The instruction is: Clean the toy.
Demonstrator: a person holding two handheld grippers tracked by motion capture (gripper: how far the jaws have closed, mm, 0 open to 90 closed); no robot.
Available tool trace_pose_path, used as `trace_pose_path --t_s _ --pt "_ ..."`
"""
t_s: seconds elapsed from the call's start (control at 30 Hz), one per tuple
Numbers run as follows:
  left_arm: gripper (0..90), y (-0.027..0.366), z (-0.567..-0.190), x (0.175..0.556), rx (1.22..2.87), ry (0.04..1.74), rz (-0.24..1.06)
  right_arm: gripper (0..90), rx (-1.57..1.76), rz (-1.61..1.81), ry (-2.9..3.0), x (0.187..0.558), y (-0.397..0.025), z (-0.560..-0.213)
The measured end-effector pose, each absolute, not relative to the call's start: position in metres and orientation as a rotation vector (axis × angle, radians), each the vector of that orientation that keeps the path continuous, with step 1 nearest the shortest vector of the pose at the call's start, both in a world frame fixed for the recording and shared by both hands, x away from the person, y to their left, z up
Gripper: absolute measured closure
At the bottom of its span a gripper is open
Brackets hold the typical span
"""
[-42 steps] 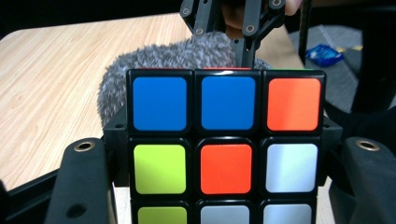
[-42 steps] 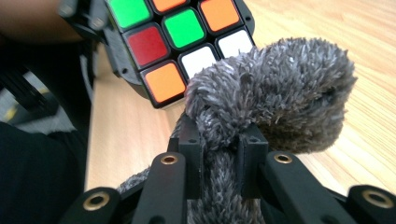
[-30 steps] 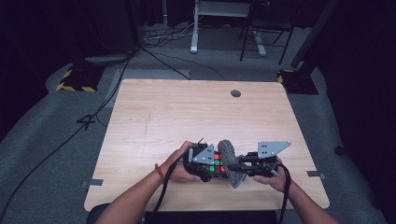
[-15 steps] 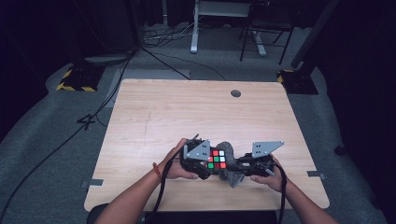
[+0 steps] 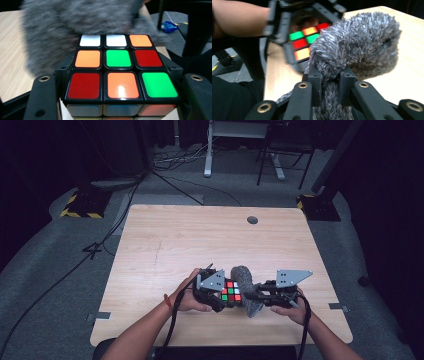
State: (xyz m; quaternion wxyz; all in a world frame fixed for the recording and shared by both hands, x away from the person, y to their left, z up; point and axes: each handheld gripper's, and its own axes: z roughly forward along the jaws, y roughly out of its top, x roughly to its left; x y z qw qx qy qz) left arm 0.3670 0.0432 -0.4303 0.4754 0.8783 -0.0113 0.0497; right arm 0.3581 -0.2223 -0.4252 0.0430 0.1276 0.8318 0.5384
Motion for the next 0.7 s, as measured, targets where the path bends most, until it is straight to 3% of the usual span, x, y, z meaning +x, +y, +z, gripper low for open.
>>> trace_pose_path --t_s 0.47,0.7 --pt "33.4 0.059 -0.414 0.372 2.018 0.025 0.115 76.7 0.348 1.570 2.683 0.354 -0.211 -0.442" --pt "33.5 0.053 -0.421 0.373 2.072 0.019 0.107 76.7 0.307 1.650 2.596 0.348 -0.219 -0.420"
